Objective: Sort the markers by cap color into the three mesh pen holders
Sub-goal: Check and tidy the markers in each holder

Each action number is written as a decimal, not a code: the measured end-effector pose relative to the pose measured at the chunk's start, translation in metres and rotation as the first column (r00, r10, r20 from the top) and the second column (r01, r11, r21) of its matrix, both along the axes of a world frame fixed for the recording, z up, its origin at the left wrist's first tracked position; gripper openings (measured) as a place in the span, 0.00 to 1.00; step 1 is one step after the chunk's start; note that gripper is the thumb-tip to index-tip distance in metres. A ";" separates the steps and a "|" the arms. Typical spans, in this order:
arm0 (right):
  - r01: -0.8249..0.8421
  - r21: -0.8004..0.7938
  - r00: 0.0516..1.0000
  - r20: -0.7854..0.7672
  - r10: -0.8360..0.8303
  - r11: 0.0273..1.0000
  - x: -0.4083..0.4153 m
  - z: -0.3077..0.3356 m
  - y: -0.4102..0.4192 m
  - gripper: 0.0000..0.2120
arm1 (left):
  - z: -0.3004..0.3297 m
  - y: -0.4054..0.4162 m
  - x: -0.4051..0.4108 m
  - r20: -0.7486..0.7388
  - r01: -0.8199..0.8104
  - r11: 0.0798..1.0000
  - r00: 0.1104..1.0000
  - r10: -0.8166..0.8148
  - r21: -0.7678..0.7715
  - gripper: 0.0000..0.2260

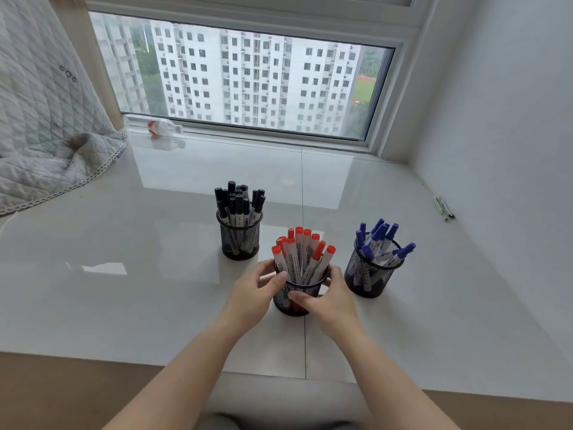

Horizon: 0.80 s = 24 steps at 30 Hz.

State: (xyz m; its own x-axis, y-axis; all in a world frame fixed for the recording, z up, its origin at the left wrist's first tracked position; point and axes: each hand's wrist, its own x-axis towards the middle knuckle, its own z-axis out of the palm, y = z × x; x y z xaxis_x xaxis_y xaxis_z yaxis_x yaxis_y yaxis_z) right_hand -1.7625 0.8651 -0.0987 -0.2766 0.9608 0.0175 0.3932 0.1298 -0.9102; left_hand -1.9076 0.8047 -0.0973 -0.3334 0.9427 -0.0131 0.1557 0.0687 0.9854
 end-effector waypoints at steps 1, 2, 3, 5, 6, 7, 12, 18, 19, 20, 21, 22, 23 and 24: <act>0.001 0.005 1.000 0.004 -0.001 1.000 0.001 -0.001 -0.005 0.29 | 0.000 -0.005 0.001 -0.009 0.006 1.000 1.000 -0.006 -0.006 0.14; 0.000 0.010 1.000 0.006 0.000 1.000 0.003 -0.001 -0.009 0.29 | 0.001 -0.010 0.002 -0.019 0.010 1.000 1.000 -0.011 -0.012 0.15; -0.006 0.014 1.000 0.011 0.006 1.000 0.004 -0.002 -0.013 0.29 | 0.001 -0.015 0.003 -0.022 0.015 1.000 1.000 -0.016 -0.017 0.15; -0.036 0.012 0.999 0.033 0.035 0.999 0.007 0.000 -0.018 0.30 | 0.002 -0.021 0.004 -0.017 0.016 0.999 1.000 -0.016 -0.028 0.15; -0.057 0.012 0.997 0.047 0.057 0.998 0.010 0.003 -0.018 0.30 | 0.004 -0.023 0.004 -0.028 0.001 1.000 1.000 -0.001 -0.029 0.14; -0.079 0.014 0.995 0.061 0.078 0.997 0.013 0.006 -0.018 0.32 | 0.006 -0.025 0.004 -0.061 -0.036 0.999 0.998 0.034 -0.024 0.14; -0.054 0.029 0.998 0.040 0.053 0.998 0.028 0.030 -0.010 0.34 | 0.020 -0.028 0.005 -0.269 -0.248 0.967 0.929 0.255 0.062 0.09; -0.051 0.157 0.985 0.170 0.024 0.986 0.024 0.054 0.003 0.11 | 0.032 -0.020 0.009 -0.425 -0.244 0.969 0.873 0.241 0.049 0.11; -0.068 0.169 0.979 0.203 0.033 0.983 0.023 0.056 0.004 0.10 | 0.033 -0.019 0.009 -0.437 -0.248 0.968 0.866 0.242 0.045 0.11; -0.087 0.178 0.970 0.238 0.043 0.980 0.021 0.057 0.006 0.10 | 0.034 -0.017 0.009 -0.444 -0.252 0.967 0.863 0.242 0.038 0.11; -0.107 0.185 0.961 0.273 0.054 0.977 0.021 0.058 0.007 0.10 | 0.035 -0.016 0.010 -0.451 -0.252 0.967 0.860 0.237 0.028 0.10; -0.128 0.190 0.950 0.305 0.065 0.973 0.020 0.059 0.007 0.09 | 0.036 -0.015 0.010 -0.461 -0.247 0.969 0.858 0.227 0.018 0.09; -0.148 0.199 0.940 0.331 0.076 0.969 0.021 0.060 0.007 0.08 | 0.037 -0.014 0.011 -0.469 -0.240 0.971 0.856 0.218 0.012 0.08; -0.168 0.217 0.931 0.356 0.082 0.962 0.021 0.061 0.008 0.08 | 0.038 -0.014 0.011 -0.471 -0.234 0.972 0.857 0.211 0.010 0.07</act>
